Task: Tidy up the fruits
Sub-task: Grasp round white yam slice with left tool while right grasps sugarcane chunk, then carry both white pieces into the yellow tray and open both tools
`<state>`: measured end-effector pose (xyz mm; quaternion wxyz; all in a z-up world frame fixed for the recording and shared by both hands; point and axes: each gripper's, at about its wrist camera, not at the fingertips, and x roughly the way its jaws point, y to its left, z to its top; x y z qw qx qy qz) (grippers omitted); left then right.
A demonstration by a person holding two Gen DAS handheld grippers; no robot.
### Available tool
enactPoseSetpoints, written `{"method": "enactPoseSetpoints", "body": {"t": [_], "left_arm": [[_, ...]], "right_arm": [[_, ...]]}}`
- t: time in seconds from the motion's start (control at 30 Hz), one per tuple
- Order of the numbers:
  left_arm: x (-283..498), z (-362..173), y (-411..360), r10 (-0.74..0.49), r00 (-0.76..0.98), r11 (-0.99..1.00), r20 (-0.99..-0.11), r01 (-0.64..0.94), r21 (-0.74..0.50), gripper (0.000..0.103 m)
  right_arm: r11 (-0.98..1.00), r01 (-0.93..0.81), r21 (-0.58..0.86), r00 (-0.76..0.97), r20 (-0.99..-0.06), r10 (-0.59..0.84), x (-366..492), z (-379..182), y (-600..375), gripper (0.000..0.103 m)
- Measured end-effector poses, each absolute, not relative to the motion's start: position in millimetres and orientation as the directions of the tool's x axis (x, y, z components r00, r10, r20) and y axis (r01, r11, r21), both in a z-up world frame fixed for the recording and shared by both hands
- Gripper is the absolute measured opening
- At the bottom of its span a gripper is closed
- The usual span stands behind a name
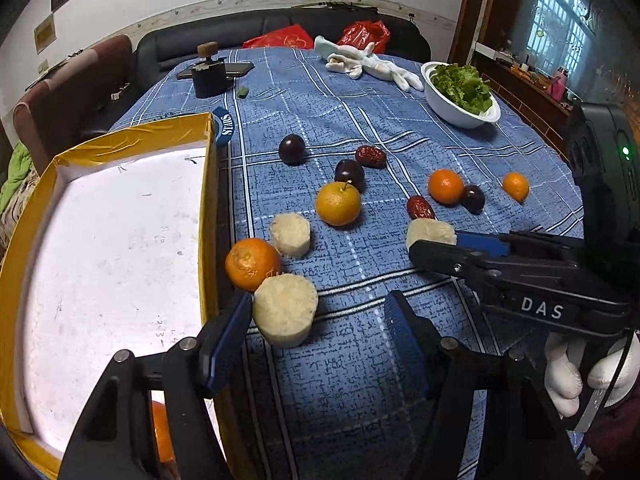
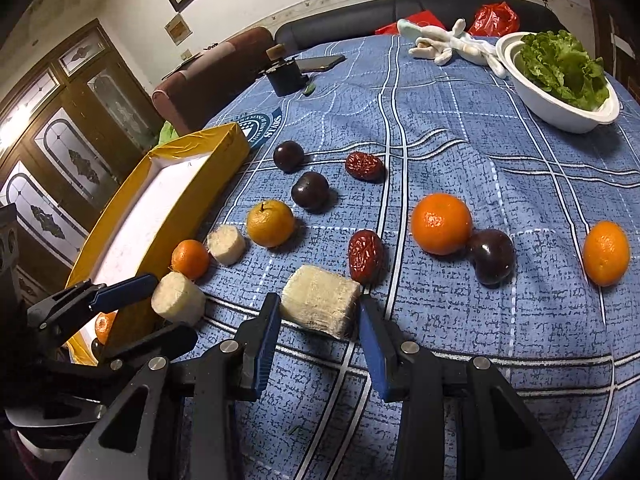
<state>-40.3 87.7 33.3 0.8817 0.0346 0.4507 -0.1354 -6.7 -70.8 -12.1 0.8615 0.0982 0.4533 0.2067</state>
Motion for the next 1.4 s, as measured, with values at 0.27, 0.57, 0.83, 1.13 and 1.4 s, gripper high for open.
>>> {"method": "enactPoseSetpoints", "body": {"t": [0.27,0.57,0.83,1.13,1.4], "left_arm": [[-35,21,65,-0.039,0.584,0.962,-0.811,0.241,0.128,0.044],[-53,30,92,-0.122,0.607,0.986,-0.785,0.161,-0.029,0.033],[-85,57,137,-0.176,0.672,0.982,-0.719,0.069,-0.176,0.033],[-120,75,206,-0.132,0.729,0.968,-0.672,-0.052,-0.246,0.034],[-128,75,255,-0.106,0.749,0.939,-0.654,-0.14,-0.314,0.034]], "right_arm": [[0.896,-0.268,0.354,0.508,-0.738,0.444,-6,-12,-72,0.043],[0.914,-0.286,0.288,0.536,-0.743,0.402,-12,-9,-64,0.041],[0.926,-0.264,0.27,0.571,-0.73,0.376,-14,-6,-66,0.041],[0.85,-0.304,0.43,0.51,-0.68,0.527,-30,15,-50,0.041],[0.806,-0.443,0.393,0.453,-0.678,0.579,-46,34,24,0.041]]}}
